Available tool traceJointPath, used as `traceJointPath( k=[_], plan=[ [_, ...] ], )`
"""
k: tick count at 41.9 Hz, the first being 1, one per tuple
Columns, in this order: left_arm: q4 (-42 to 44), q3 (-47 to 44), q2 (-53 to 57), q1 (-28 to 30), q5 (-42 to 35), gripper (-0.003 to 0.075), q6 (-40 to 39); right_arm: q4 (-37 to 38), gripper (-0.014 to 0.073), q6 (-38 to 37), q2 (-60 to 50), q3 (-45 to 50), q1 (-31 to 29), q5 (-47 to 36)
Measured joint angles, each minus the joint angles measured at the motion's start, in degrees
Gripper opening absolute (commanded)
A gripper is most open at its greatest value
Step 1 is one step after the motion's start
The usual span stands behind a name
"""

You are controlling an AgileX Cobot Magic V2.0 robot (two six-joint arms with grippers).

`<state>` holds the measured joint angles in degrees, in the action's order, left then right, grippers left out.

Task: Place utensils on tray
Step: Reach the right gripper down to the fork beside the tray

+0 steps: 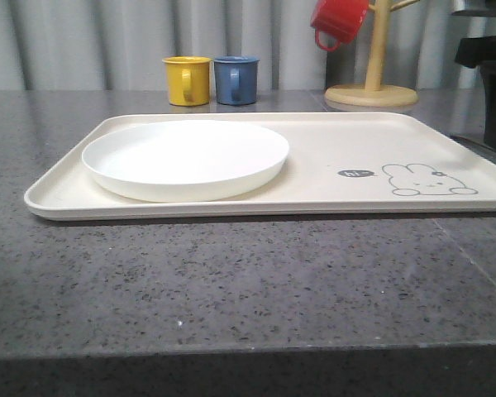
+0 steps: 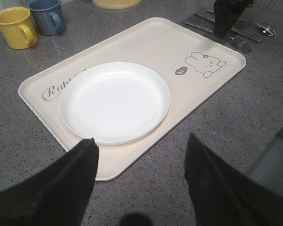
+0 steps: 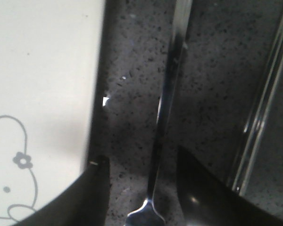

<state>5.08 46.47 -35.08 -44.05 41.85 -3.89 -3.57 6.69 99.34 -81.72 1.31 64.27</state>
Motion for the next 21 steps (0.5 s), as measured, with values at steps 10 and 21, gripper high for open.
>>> traceJointPath(
  k=[10, 21],
  plan=[
    [0.00, 0.00, 0.00, 0.00, 0.00, 0.0408, 0.00, 0.00, 0.0214, 0.00, 2.45, 0.00, 0.00, -1.08],
    [0.00, 0.00, 0.00, 0.00, 0.00, 0.0408, 0.00, 0.00, 0.0214, 0.00, 2.67, -0.11, 0.00, -1.99]
  ],
)
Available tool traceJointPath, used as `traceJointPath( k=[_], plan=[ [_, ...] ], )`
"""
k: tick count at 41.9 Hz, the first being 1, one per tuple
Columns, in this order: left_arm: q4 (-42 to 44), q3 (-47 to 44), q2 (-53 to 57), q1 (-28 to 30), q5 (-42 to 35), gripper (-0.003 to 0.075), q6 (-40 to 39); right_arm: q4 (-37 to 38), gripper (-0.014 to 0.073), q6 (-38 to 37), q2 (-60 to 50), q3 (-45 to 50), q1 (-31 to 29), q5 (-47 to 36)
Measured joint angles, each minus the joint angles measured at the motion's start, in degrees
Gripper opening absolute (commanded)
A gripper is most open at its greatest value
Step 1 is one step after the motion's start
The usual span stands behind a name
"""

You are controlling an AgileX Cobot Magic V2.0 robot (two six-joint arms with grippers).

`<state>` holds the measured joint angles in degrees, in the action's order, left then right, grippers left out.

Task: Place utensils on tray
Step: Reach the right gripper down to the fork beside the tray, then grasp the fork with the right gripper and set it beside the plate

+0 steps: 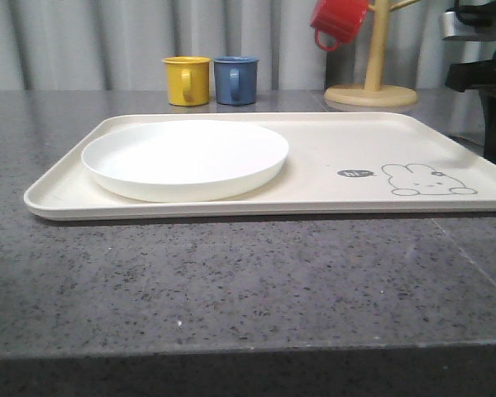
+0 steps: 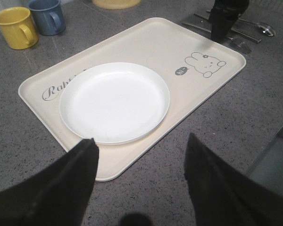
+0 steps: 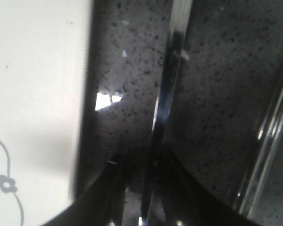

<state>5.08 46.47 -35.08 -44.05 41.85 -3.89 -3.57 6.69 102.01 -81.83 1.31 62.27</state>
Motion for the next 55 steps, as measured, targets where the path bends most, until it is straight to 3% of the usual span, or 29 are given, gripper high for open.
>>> traceJointPath(
  k=[5, 16, 33, 45, 55],
  plan=[
    [0.00, 0.00, 0.00, 0.00, 0.00, 0.0408, 0.00, 0.00, 0.0202, 0.00, 0.00, 0.00, 0.00, -0.80],
    [0.00, 0.00, 0.00, 0.00, 0.00, 0.0408, 0.00, 0.11, 0.0005, 0.00, 0.10, 0.00, 0.00, -0.80],
    [0.00, 0.00, 0.00, 0.00, 0.00, 0.0408, 0.00, 0.11, -0.0004, -0.78, -2.37, -3.76, 0.81, 2.51],
    [0.00, 0.00, 0.00, 0.00, 0.00, 0.0408, 0.00, 0.11, -0.0004, -3.03, -4.52, -10.92, 12.84, 7.00],
    [0.00, 0.00, 0.00, 0.00, 0.00, 0.0408, 0.00, 6.87, -0.0004, -21.03, -0.57, -14.48, 23.33, 8.35]
  ],
)
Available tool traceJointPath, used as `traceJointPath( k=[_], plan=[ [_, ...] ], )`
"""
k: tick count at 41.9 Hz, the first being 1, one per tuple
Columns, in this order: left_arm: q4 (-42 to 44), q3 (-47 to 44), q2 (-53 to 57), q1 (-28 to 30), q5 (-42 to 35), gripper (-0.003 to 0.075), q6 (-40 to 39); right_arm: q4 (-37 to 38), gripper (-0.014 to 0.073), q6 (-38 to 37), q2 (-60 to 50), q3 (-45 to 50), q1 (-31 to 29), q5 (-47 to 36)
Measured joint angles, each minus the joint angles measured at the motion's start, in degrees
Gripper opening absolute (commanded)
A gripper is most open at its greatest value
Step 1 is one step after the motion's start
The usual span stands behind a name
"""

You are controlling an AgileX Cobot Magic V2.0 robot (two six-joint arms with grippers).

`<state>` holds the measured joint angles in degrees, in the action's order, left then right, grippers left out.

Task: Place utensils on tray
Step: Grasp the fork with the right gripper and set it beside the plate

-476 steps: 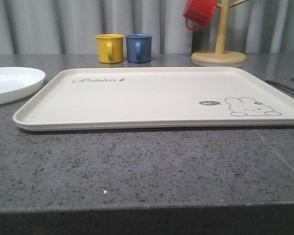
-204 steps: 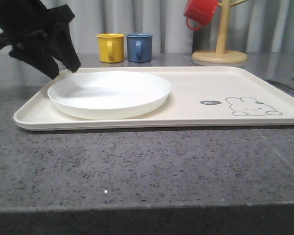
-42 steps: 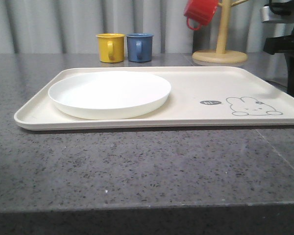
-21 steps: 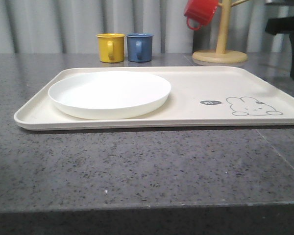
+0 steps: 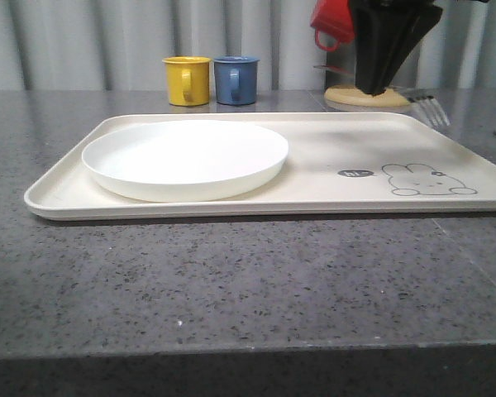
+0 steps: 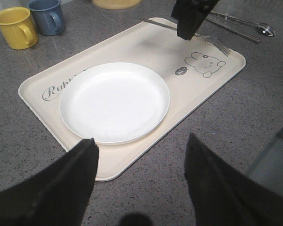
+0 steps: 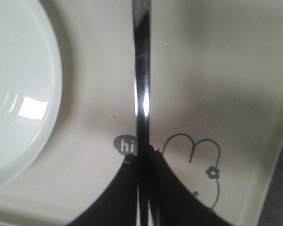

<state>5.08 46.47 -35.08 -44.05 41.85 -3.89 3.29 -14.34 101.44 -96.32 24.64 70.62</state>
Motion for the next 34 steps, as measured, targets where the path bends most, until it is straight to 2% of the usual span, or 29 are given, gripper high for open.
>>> traceJointPath(
  k=[6, 9, 23, 27, 31, 34],
  plan=[
    [0.00, 0.00, 0.00, 0.00, 0.00, 0.0408, 0.00, 1.29, -0.0003, -12.57, 2.65, -0.15, 1.65, -2.20],
    [0.00, 0.00, 0.00, 0.00, 0.00, 0.0408, 0.00, 0.79, -0.0003, -15.46, 3.55, -0.15, 1.99, -3.57],
    [0.00, 0.00, 0.00, 0.00, 0.00, 0.0408, 0.00, 0.61, 0.0020, -17.40, 8.60, -0.24, 1.99, -5.80],
    [0.00, 0.00, 0.00, 0.00, 0.00, 0.0408, 0.00, 0.61, 0.0097, -17.76, 9.47, -0.24, 1.99, -6.06],
    [0.00, 0.00, 0.00, 0.00, 0.00, 0.0408, 0.00, 0.61, 0.0243, -17.91, 9.86, -0.24, 1.99, -6.06],
    [0.00, 0.00, 0.00, 0.00, 0.00, 0.0408, 0.00, 0.38, 0.0320, -17.99, 9.86, -0.37, 1.99, -6.19]
  ],
)
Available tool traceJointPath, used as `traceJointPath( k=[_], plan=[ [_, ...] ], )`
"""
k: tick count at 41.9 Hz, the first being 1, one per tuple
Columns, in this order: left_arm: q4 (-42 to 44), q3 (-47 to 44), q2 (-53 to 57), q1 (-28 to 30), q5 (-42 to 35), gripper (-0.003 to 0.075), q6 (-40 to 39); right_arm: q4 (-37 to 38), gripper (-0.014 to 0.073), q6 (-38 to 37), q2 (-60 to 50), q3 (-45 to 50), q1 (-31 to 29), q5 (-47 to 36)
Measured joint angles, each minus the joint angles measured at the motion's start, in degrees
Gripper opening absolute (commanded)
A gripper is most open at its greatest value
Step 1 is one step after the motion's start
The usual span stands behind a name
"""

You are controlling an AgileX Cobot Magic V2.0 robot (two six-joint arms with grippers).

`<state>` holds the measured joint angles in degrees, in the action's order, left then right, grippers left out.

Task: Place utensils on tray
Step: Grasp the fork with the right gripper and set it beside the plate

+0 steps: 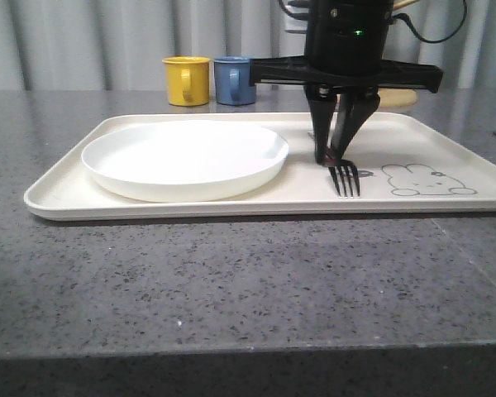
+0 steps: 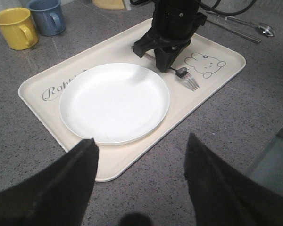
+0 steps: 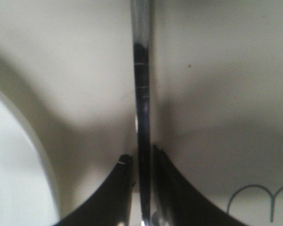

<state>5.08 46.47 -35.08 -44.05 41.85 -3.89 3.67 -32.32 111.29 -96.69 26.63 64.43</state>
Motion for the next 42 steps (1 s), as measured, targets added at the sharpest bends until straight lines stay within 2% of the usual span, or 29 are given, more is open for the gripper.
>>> traceJointPath(
  k=[2, 8, 20, 24, 34, 42],
  plan=[
    [0.00, 0.00, 0.00, 0.00, 0.00, 0.0408, 0.00, 0.00, 0.0346, 0.00, 0.00, 0.00, 0.12, -0.21],
    [0.00, 0.00, 0.00, 0.00, 0.00, 0.0408, 0.00, 1.31, 0.0343, 0.77, -1.26, -0.11, 0.12, 0.01],
    [0.00, 0.00, 0.00, 0.00, -0.04, 0.0408, 0.00, 9.36, 0.0343, 11.81, -13.47, 0.28, -0.11, 4.44],
    [0.00, 0.00, 0.00, 0.00, -0.04, 0.0408, 0.00, 10.65, 0.0343, 14.47, -18.11, 2.26, -2.06, 4.78],
    [0.00, 0.00, 0.00, 0.00, -0.04, 0.0408, 0.00, 8.83, 0.0343, 21.75, -26.39, 12.58, -15.41, 5.11],
    [0.00, 0.00, 0.00, 0.00, -0.13, 0.0408, 0.00, 0.50, 0.0343, 30.52, -26.66, 19.70, -26.12, 5.11]
  ],
)
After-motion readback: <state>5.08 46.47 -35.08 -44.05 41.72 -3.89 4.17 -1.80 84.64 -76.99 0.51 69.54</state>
